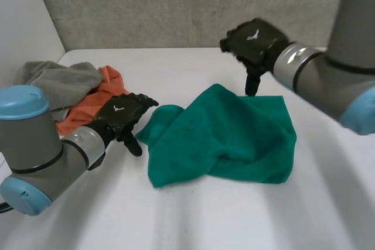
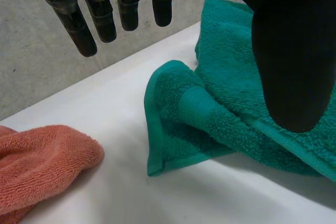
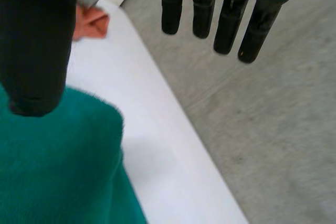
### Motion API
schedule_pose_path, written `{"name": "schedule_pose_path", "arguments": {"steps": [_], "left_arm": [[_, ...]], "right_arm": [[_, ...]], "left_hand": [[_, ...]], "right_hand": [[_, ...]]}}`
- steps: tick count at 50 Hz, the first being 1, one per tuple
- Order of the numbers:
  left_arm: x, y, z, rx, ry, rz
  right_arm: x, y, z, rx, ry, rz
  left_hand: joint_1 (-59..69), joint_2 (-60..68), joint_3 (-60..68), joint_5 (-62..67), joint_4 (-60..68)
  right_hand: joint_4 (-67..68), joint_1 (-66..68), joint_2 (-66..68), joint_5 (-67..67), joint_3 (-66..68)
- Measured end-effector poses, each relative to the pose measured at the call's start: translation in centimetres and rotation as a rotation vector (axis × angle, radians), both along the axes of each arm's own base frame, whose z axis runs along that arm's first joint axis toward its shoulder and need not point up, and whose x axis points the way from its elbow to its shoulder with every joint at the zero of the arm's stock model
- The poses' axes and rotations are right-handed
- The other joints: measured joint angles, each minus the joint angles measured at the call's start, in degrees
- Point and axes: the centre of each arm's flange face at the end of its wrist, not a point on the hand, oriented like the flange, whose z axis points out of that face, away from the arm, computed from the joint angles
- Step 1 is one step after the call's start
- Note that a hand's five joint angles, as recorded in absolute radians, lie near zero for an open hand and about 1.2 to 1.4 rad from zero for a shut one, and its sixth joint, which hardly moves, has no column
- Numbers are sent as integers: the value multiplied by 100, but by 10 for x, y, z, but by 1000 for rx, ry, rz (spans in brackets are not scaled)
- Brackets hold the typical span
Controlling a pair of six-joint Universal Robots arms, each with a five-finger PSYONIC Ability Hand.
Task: Fold the laundry.
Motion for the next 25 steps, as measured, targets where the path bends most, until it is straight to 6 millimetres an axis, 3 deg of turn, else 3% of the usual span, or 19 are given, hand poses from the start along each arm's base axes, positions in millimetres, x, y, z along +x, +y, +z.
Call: {"name": "schedule_pose_path", "arguments": {"steps": [9,18,22,24,25], "left_arm": [[5,13,10,-4,-5,9],[10,18,12,1,-15,32],[12,17,11,2,-18,47],[14,16,11,2,-19,53],[14,15,11,1,-19,56]], "right_arm": [[38,-55,-89,31,81,38],[55,-79,-149,38,77,70],[57,-82,-162,44,76,77],[58,-82,-160,38,73,78],[58,-82,-156,32,69,78]], "left_hand": [[0,0,0,0,0],[0,0,0,0,0],[0,0,0,0,0],[0,0,0,0,0],[0,0,0,0,0]], "right_hand": [[-283,-148,-100,-279,-210],[98,101,45,149,97],[2848,2609,2899,2740,2879],[4449,3754,4521,4342,4473],[4616,3812,4627,4497,4606]]}}
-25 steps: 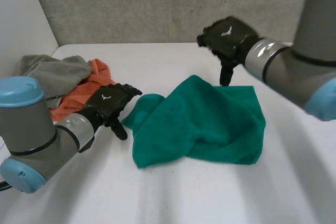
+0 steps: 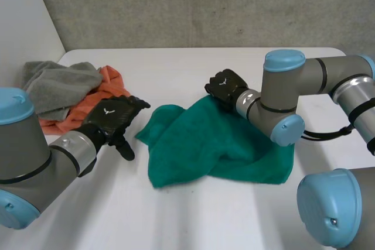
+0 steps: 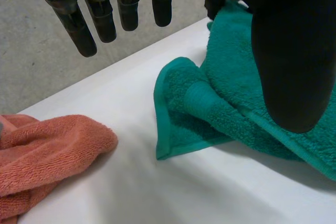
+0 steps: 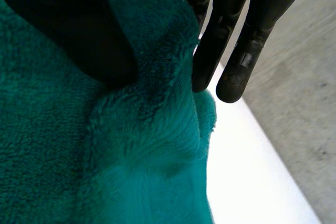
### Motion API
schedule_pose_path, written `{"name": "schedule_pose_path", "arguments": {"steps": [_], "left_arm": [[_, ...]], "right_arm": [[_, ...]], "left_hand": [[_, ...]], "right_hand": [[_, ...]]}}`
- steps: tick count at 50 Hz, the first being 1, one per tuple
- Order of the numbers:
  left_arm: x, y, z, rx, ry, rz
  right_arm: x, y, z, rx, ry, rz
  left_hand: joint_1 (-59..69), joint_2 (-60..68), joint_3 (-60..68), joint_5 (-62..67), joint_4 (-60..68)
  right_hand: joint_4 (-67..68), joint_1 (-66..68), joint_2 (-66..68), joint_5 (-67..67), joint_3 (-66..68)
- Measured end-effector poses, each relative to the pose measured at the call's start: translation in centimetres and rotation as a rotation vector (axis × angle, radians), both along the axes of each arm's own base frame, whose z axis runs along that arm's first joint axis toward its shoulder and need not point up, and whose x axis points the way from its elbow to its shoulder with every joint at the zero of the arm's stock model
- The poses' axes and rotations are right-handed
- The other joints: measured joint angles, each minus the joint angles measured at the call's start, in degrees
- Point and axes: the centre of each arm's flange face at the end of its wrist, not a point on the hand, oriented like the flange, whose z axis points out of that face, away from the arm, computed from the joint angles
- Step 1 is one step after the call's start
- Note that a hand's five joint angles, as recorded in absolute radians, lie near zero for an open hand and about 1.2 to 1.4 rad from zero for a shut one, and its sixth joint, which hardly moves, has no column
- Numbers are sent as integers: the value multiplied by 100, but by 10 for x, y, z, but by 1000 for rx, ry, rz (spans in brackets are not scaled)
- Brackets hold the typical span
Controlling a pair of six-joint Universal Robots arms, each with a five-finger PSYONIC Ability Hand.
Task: Fold the laundry.
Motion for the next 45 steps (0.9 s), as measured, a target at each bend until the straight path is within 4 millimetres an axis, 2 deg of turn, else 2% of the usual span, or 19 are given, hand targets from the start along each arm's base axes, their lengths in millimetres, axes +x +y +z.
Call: {"name": "schedule_pose_path", "arguments": {"steps": [1,4,6,10,13,14,15,20,29,31,39,45], "left_arm": [[0,0,0,0,0,1],[2,-3,0,-4,1,8],[3,-6,1,-10,3,15],[6,-12,2,-17,4,33],[8,-15,1,-19,4,44],[9,-17,0,-17,4,48],[9,-18,-1,-14,4,50],[7,-19,-8,10,-1,46],[-4,-14,-20,63,16,11],[-8,-12,-21,70,26,3],[-24,-3,-25,95,46,-41],[-33,3,-26,92,52,-70]], "right_arm": [[0,0,4,-5,-4,0],[0,3,32,-39,-27,1],[-3,9,68,-73,-55,-1],[-12,25,123,-107,-91,-11],[-20,37,149,-115,-104,-18],[-28,47,167,-119,-110,-28],[-32,53,176,-119,-112,-35],[-51,77,201,-117,-117,-78],[-69,102,215,-139,-159,-136],[-75,110,225,-162,-190,-142],[-83,125,246,-192,-257,-152],[-87,132,255,-205,-273,-165]], "left_hand": [[0,0,0,0,0],[0,0,0,0,0],[0,0,0,0,0],[0,0,0,0,0],[0,0,0,0,0],[0,0,0,0,0],[0,0,0,0,0],[0,0,0,0,0],[0,0,0,0,0],[0,0,0,0,0],[0,0,0,0,0],[0,0,0,0,0]], "right_hand": [[11,0,5,6,8],[80,1,16,25,56],[83,0,16,26,56],[83,1,16,26,57],[83,0,16,26,55],[83,0,16,26,56],[83,0,16,26,57],[84,0,16,26,57],[84,0,16,26,57],[84,0,16,26,57],[84,1,16,26,57],[84,1,16,26,57]]}}
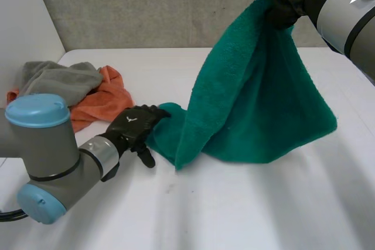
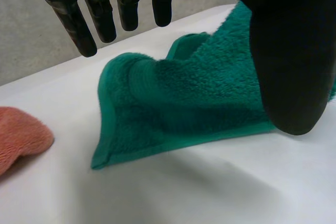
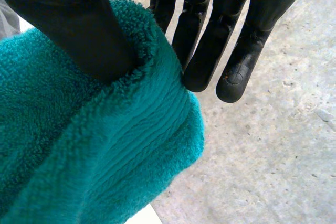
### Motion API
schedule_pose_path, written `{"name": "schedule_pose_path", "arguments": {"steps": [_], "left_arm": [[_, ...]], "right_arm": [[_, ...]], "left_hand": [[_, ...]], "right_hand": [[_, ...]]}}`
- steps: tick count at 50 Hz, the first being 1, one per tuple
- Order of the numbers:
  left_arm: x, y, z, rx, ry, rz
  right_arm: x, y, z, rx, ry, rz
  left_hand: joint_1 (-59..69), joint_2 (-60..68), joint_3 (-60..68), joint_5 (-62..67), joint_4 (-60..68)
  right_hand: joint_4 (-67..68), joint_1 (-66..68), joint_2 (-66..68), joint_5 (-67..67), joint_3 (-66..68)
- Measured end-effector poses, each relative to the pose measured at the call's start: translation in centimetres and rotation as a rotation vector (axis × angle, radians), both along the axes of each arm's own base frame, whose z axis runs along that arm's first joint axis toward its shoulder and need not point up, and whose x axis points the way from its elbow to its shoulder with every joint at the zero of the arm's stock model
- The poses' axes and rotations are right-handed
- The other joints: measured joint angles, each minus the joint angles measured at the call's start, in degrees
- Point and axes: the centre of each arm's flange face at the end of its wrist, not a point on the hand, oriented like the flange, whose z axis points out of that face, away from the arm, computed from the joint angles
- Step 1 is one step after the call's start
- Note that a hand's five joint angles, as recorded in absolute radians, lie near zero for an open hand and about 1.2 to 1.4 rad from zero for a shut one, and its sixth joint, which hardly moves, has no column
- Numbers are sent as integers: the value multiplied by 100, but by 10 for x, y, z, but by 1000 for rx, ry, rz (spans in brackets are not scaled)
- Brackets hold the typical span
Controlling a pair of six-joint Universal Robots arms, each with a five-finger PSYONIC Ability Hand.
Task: Fold the laundry.
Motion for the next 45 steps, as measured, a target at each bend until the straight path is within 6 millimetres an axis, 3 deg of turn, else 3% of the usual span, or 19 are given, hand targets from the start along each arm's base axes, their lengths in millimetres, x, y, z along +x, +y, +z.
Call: {"name": "schedule_pose_path", "arguments": {"steps": [9,11,12,13,15,20,21,22,29,30,32,35,38,40,41,42,43,45], "left_arm": [[-26,4,-11,0,8,-62],[-36,3,-18,-1,6,-76],[-39,0,-20,-6,5,-70],[-40,-3,-20,-13,3,-59],[-41,-8,-18,-28,1,-33],[-38,-17,-6,-67,5,18],[-29,-23,23,-133,29,72],[-24,-23,38,-164,42,91],[-1,-8,103,-304,105,135],[2,-4,113,-330,117,139],[5,-3,121,-351,126,142],[6,-8,125,-368,131,148],[0,-29,124,-392,123,158],[-7,-48,125,-424,114,162],[-7,-48,125,-424,114,162],[-11,-58,127,-451,113,162],[-21,-78,137,-521,116,163],[-27,-92,153,-605,140,175]], "right_arm": [[-6,9,10,-21,-11,-12],[-9,12,12,-26,-13,-15],[-10,13,12,-26,-10,-15],[-10,13,11,-23,-7,-16],[-12,13,8,-17,4,-20],[-15,10,2,-1,31,-32],[-22,6,-13,35,103,-58],[-26,5,-21,53,146,-68],[-38,9,-59,137,366,-70],[-41,11,-74,161,442,-57],[-41,10,-85,171,487,-48],[-37,-1,-99,162,509,-46],[-29,-23,-108,115,469,-74],[-19,-51,-108,39,382,-123],[-19,-51,-108,39,382,-123],[-17,-58,-106,15,354,-136],[-7,-90,-89,-124,194,-196],[-3,-104,-74,-218,91,-220]], "left_hand": [[251,244,201,189,210],[982,941,908,801,846],[3789,3448,3277,3234,3327],[5015,4714,4565,4517,4616],[5364,5391,5323,5200,5385],[5364,5614,5550,5240,5615],[5364,5621,5559,5240,5617],[5364,5621,5559,5240,5617],[5364,5621,5560,5240,5617],[5364,5622,5560,5240,5618],[5364,5622,5561,5240,5619],[5364,5636,5574,5240,5639],[5364,5640,5577,5240,5640],[5364,5645,5588,5240,5641],[5364,5645,5588,5240,5641],[5364,5645,5588,5240,5641],[5364,5647,5589,5240,5642],[5364,5648,5590,5240,5642]], "right_hand": [[0,-1,0,0,0],[0,0,0,0,0],[0,0,0,0,0],[0,-1,0,0,0],[0,-1,0,0,0],[0,-1,0,0,0],[0,-1,0,0,0],[0,-1,0,0,0],[0,0,0,0,0],[0,-1,0,0,0],[0,0,0,0,0],[0,-1,0,0,0],[0,-1,0,0,-1],[0,-1,0,0,0],[0,-1,0,0,0],[0,-1,0,0,0],[0,-1,0,0,0],[0,-1,0,0,0]]}}
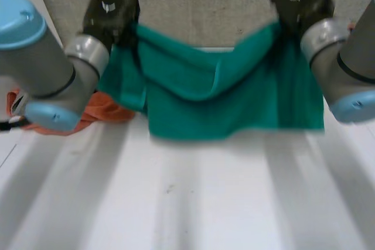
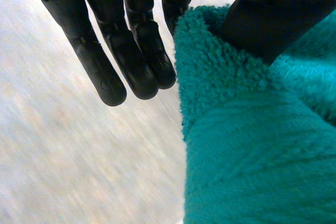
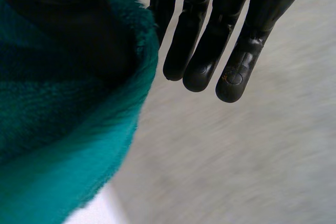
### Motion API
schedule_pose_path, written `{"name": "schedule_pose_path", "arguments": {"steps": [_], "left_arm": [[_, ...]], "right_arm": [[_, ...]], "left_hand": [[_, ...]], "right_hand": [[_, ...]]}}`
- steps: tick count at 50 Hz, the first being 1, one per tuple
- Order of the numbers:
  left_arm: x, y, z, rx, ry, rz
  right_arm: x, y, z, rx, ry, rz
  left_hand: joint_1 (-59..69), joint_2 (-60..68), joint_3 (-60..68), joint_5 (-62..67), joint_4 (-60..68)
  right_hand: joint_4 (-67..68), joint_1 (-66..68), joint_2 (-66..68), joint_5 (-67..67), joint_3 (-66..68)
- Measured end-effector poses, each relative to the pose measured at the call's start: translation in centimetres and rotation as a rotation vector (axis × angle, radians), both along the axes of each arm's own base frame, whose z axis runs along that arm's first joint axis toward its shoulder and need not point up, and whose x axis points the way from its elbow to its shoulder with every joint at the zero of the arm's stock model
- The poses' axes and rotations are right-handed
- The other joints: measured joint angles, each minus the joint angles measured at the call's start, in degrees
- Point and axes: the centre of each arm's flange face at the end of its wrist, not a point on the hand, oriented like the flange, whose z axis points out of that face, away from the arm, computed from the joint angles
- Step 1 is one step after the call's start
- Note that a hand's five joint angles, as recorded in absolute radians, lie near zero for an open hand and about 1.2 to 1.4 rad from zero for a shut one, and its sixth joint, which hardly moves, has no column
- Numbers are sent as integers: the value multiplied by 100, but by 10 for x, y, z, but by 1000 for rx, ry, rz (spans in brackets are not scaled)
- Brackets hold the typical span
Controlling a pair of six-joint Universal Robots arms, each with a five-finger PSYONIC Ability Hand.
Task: Fold the laundry.
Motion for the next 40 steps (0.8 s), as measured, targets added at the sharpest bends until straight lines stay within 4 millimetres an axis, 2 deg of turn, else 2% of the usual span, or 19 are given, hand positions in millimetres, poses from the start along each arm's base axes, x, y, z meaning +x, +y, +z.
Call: {"name": "schedule_pose_path", "arguments": {"steps": [2,6,10,14,15,17,18,23,24,25,27,28,29,30,32,33,34,39,40], "left_arm": [[-3,-9,18,-83,36,18],[-3,-11,48,-203,109,49],[1,1,56,-234,140,61],[6,17,34,-164,106,52],[8,23,18,-113,78,46],[9,28,5,-74,57,41],[11,35,-16,-8,20,34],[17,50,-80,190,-86,19],[17,51,-90,220,-103,17],[17,51,-90,220,-103,17],[20,57,-128,330,-172,16],[20,57,-128,330,-172,16],[21,59,-140,368,-200,17],[22,60,-148,394,-221,18],[23,61,-156,422,-251,18],[24,62,-159,436,-271,19],[25,63,-160,442,-284,19],[27,65,-146,418,-313,22],[28,67,-138,402,-314,24]], "right_arm": [[3,-13,20,-128,-107,1],[3,-20,36,-249,-208,17],[1,-13,34,-258,-227,47],[-3,7,15,-182,-183,96],[-7,15,1,-131,-152,115],[-10,21,-9,-93,-129,128],[-16,31,-29,-22,-86,144],[-35,60,-95,205,47,190],[-36,63,-101,225,61,195],[-36,63,-101,225,61,195],[-46,86,-146,355,174,224],[-46,86,-146,355,174,224],[-49,94,-160,389,220,231],[-52,100,-172,417,268,234],[-55,105,-181,436,317,230],[-57,105,-184,441,341,220],[-58,104,-183,439,357,205],[-59,92,-159,416,327,149],[-58,87,-143,416,282,137]], "left_hand": [[0,0,0,0,0],[0,0,0,0,0],[0,0,1,0,0],[0,0,1,0,0],[0,0,1,0,0],[0,0,1,0,0],[0,1,4,0,2],[0,2,4,0,2],[-2,0,4,0,2],[-2,0,4,0,2],[-168,-478,-455,-110,-493],[-168,-478,-455,-110,-493],[-993,-1170,-1134,-775,-1179],[-1771,-1866,-1819,-1493,-1881],[-2862,-2938,-2791,-2510,-2872],[-3861,-3906,-3853,-3528,-3869],[-4315,-4375,-4275,-4037,-4374],[-4577,-4943,-4873,-4664,-4969],[-4577,-4957,-4872,-4686,-4973]], "right_hand": [[0,0,0,0,0],[0,0,0,26,0],[0,0,0,44,0],[0,0,0,44,0],[0,0,0,44,-1],[0,0,0,45,0],[0,0,0,46,0],[1,1,0,52,0],[1,1,0,52,0],[1,1,0,52,0],[1,0,0,54,0],[1,0,0,54,0],[-201,-173,-238,-91,-169],[-1655,-1414,-1630,-1463,-1620],[-3126,-2716,-3232,-2936,-3091],[-3434,-2952,-3433,-3252,-3402],[-4528,-3733,-4543,-4374,-4531],[-5041,-4016,-4802,-4887,-4933],[-5041,-4016,-4802,-4887,-4933]]}}
